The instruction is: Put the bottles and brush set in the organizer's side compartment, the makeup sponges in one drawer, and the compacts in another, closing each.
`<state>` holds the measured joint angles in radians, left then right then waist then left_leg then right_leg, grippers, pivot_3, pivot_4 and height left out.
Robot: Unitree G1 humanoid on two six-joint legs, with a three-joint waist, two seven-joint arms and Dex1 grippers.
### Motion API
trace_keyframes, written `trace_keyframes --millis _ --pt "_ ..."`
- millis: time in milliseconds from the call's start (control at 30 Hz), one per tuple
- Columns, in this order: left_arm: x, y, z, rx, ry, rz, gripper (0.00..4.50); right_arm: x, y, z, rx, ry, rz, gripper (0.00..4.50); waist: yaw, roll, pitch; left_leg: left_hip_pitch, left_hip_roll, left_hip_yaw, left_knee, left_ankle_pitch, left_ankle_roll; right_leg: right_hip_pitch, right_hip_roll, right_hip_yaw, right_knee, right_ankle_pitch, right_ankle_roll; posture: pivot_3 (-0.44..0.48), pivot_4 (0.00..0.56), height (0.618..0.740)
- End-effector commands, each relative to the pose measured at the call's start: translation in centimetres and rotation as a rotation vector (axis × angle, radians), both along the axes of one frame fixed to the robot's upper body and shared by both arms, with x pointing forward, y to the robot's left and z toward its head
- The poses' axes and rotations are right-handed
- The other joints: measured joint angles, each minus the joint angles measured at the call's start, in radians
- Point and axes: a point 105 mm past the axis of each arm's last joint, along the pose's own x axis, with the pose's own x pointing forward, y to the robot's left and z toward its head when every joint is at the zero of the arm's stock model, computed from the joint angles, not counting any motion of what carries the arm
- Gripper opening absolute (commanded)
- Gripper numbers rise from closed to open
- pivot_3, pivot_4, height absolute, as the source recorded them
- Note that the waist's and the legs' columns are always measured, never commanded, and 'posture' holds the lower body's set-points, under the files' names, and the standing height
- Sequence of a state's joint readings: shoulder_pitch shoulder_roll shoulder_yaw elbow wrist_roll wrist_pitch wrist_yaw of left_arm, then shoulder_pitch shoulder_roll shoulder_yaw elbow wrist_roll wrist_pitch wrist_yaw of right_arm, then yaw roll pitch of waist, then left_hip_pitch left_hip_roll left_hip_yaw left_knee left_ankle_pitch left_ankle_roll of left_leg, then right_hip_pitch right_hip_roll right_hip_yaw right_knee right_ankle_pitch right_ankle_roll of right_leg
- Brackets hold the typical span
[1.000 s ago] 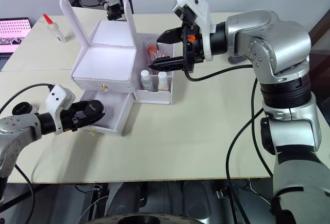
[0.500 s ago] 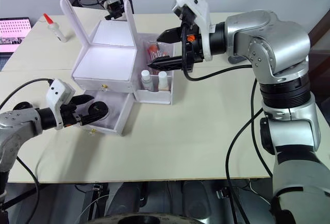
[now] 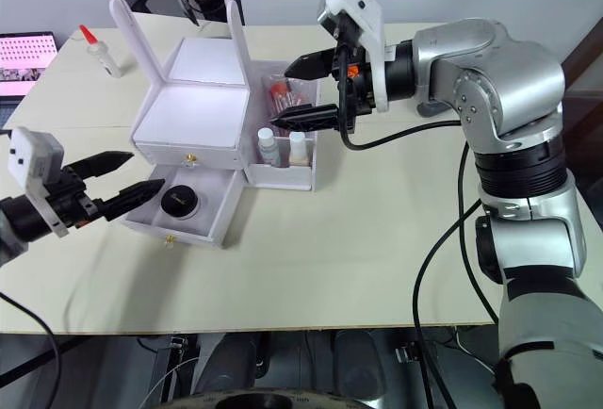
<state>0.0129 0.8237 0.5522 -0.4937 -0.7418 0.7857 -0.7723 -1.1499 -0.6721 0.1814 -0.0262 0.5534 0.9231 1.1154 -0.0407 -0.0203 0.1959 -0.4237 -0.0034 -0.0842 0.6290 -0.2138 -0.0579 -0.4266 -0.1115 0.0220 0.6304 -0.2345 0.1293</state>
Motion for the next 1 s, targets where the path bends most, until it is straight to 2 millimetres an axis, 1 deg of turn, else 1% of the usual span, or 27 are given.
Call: trace_keyframes --millis 33,67,100,167,233,267,300,367,400,500,733,800,900,1000 --pt "-0.2 -1.2 0.0 0.038 -0.018 -0.03 4.45 -0.4 0.8 1.6 0.017 -0.069 0.035 4.5 0.0 0.0 0.0 0.0 0.0 0.0 0.0 0.0 0.0 0.0 0.0 0.0 0.0 0.0 0.0 0.0 0.15 0.74" --pt "0.1 -1.3 -0.4 0.05 -0.009 -0.025 4.45 -0.4 0.9 1.7 0.019 -0.071 0.036 4.5 0.001 0.0 0.0 0.0 0.0 0.0 0.0 0.0 0.0 0.0 0.0 0.0 0.0 0.0 0.0 0.0 0.15 0.74" --pt "0.3 -1.4 -0.7 0.058 -0.005 -0.02 4.21 -0.4 1.0 1.7 0.019 -0.072 0.037 4.5 0.001 0.0 0.0 0.0 0.0 0.0 0.0 0.0 0.0 0.0 0.0 0.0 0.0 0.0 0.0 0.0 0.15 0.74" --pt "0.7 -2.1 -1.6 0.069 0.029 -0.033 3.54 -0.4 1.0 1.7 0.018 -0.075 0.035 4.5 0.0 0.0 0.0 0.0 0.0 0.0 0.0 0.0 0.0 0.0 0.0 0.0 0.0 0.0 0.0 0.0 0.15 0.74" --pt "1.3 -2.7 -2.4 0.074 0.065 -0.038 2.52 -0.5 1.0 1.7 0.018 -0.077 0.032 4.5 0.0 0.0 0.0 0.0 0.0 0.0 0.0 0.0 0.0 0.0 0.0 0.0 0.0 0.0 0.0 0.0 0.15 0.74" --pt "1.5 -3.1 -2.8 0.074 0.079 -0.052 1.88 -0.5 0.9 1.7 0.018 -0.079 0.029 4.5 -0.001 0.0 0.0 0.0 0.0 0.0 0.0 0.0 0.0 0.0 0.0 0.0 0.0 0.0 0.0 0.0 0.15 0.74" --pt "1.7 -3.5 -3.0 0.072 0.089 -0.061 1.44 -0.5 0.8 1.7 0.018 -0.08 0.025 4.5 -0.001 0.0 0.0 0.0 0.0 0.0 0.0 0.0 0.0 0.0 0.0 0.0 0.0 0.0 0.0 0.0 0.15 0.74" --pt "2.1 -4.5 -3.4 0.084 0.1 -0.095 0.38 -0.5 0.6 1.6 0.019 -0.082 0.015 4.5 -0.001 0.0 0.0 0.0 0.0 0.0 0.0 0.0 0.0 0.0 0.0 0.0 0.0 0.0 0.0 0.0 0.15 0.74" --pt "2.3 -4.9 -3.6 0.086 0.104 -0.103 0.08 -0.5 0.4 1.6 0.019 -0.082 0.01 4.5 -0.001 0.0 0.0 0.0 0.0 0.0 0.0 0.0 0.0 0.0 0.0 0.0 0.0 0.0 0.0 0.0 0.15 0.74" --pt "2.8 -5.2 -4.3 0.111 0.145 -0.095 0.08 -0.4 0.0 1.6 0.021 -0.085 -0.007 4.5 -0.002 0.0 0.0 0.0 0.0 0.0 0.0 0.0 0.0 0.0 0.0 0.0 0.0 0.0 0.001 0.0 0.15 0.74" --pt "3.0 -5.0 -6.3 0.19 0.249 -0.075 0.08 -0.4 -0.3 1.7 0.027 -0.088 -0.026 4.5 -0.003 0.0 0.0 0.0 0.0 0.0 0.0 0.0 0.0 0.0 0.001 0.0 0.0 0.0 0.001 0.0 0.15 0.74" --pt "3.2 -4.9 -6.4 0.19 0.255 -0.058 0.08 -0.4 -0.3 1.7 0.028 -0.089 -0.027 4.5 -0.002 0.0 0.0 0.0 0.0 0.0 0.0 0.0 0.0 0.0 0.001 0.0 0.0 0.0 0.001 0.0 0.15 0.74" --pt "3.5 -4.6 -6.1 0.179 0.239 -0.033 0.08 -0.4 -0.3 1.7 0.028 -0.089 -0.027 4.5 -0.002 0.0 0.0 0.0 0.0 0.0 0.0 0.0 0.0 0.0 0.001 0.0 0.0 0.0 0.001 0.0 0.15 0.74" --pt "3.4 -3.9 -5.9 0.177 0.245 -0.005 0.08 -0.4 -0.2 1.6 0.029 -0.088 -0.025 4.5 -0.003 0.0 0.0 0.0 0.0 0.0 0.0 0.0 0.0 0.0 0.001 0.0 0.0 0.0 0.001 0.0 0.15 0.74"
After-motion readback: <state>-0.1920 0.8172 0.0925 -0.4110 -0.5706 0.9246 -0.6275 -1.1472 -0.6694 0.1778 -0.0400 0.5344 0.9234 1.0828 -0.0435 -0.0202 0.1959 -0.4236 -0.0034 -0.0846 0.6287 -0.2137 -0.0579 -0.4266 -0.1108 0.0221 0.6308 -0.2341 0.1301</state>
